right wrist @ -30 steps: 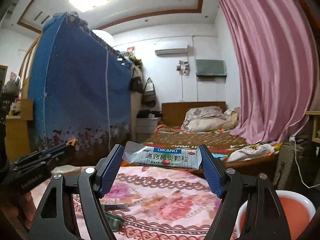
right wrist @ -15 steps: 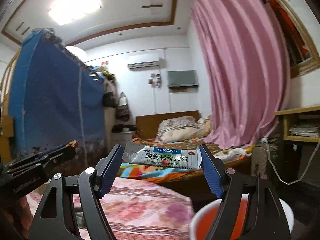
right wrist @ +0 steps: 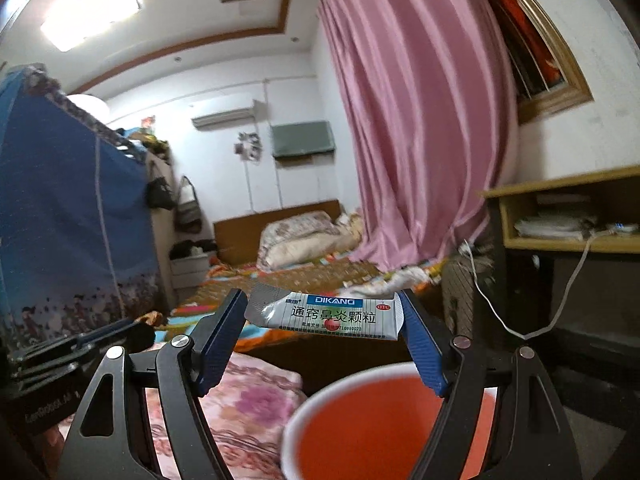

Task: Collect trash
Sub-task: 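Open both tools over the orange bucket to drop the ring and sachet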

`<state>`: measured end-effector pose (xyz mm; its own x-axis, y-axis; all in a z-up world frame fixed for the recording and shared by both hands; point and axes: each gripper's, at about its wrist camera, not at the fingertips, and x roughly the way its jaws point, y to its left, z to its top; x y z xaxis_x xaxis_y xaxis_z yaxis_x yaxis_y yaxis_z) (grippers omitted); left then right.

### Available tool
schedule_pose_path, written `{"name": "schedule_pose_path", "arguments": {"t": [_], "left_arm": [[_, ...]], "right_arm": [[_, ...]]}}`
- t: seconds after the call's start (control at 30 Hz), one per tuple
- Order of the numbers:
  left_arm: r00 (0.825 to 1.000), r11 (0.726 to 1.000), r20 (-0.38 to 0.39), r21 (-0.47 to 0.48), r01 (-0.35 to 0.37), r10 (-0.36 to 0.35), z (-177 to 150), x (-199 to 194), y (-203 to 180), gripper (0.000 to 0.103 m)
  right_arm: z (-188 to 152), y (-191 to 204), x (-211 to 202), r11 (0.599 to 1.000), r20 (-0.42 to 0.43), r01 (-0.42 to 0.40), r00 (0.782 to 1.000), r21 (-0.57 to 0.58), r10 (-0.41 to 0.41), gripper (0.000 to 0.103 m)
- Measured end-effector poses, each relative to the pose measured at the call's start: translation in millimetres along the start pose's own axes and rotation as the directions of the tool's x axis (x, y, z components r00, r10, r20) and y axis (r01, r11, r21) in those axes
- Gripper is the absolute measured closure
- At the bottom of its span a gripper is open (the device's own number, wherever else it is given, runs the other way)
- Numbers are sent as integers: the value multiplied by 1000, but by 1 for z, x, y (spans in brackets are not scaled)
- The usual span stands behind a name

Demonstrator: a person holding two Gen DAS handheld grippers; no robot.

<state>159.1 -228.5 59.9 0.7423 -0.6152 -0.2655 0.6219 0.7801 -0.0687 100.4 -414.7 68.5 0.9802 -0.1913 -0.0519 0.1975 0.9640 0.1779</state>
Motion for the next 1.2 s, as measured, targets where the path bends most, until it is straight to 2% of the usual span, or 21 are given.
{"name": "schedule_pose_path", "arguments": {"t": [0.17,0.37,0.6,0.77,0.9,1.0,1.07,1.2], "left_arm": [[992,999,-118,-34,31,-35,-5,29,-12,97],[976,995,-213,-92,35,-54,-12,52,-18,97],[963,992,-261,-123,39,-70,-17,67,-24,95],[952,985,-292,-166,44,-92,-20,74,-21,83],[957,982,-277,-189,31,-83,-18,69,-16,75],[966,981,-256,-193,-10,-40,-16,62,-9,70],[971,980,-237,-185,-67,22,-14,55,-4,65],[974,966,-183,-197,-167,131,-11,34,13,42]], "right_arm": [[-7,-21,14,998,-88,30,996,57,-25,27],[-18,-41,26,988,-189,58,981,146,-30,27],[-26,-56,31,971,-264,85,964,223,-23,24],[-27,-59,35,968,-294,117,955,220,-49,21],[-29,-59,36,969,-310,124,949,216,-53,18],[-28,-57,36,971,-309,130,949,200,-64,15],[-27,-53,35,974,-302,129,951,188,-67,13],[-23,-40,32,982,-267,104,962,160,-58,1]]}}
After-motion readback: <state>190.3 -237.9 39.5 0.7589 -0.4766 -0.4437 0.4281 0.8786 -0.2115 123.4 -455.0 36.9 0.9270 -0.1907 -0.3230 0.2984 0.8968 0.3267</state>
